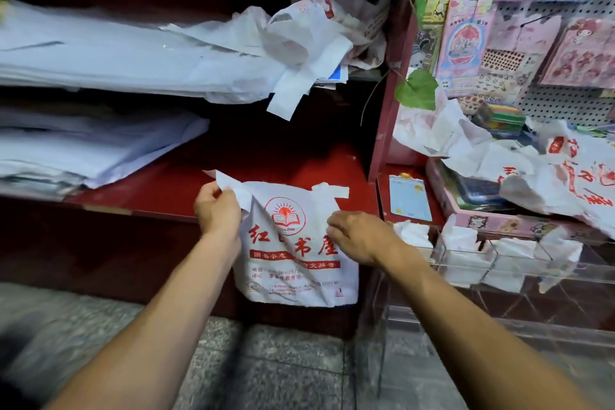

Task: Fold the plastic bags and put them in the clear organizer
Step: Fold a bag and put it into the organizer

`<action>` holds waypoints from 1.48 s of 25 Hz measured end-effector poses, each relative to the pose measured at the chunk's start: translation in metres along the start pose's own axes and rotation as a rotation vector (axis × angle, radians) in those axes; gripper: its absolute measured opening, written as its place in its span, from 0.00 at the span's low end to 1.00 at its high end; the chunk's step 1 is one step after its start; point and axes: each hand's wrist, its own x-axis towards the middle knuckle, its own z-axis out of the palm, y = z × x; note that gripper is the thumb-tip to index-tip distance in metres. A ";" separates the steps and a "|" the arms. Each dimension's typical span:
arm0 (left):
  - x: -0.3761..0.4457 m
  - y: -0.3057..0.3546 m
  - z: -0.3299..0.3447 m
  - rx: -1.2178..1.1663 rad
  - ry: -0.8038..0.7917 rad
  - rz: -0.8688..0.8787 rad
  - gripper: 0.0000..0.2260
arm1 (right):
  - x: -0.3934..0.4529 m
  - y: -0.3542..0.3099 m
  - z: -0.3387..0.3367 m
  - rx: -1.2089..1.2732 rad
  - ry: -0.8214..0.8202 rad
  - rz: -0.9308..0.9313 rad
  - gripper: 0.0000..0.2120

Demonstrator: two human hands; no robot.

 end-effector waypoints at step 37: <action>0.006 -0.029 -0.005 1.119 -0.748 0.654 0.11 | 0.098 0.004 -0.026 1.134 0.384 0.044 0.26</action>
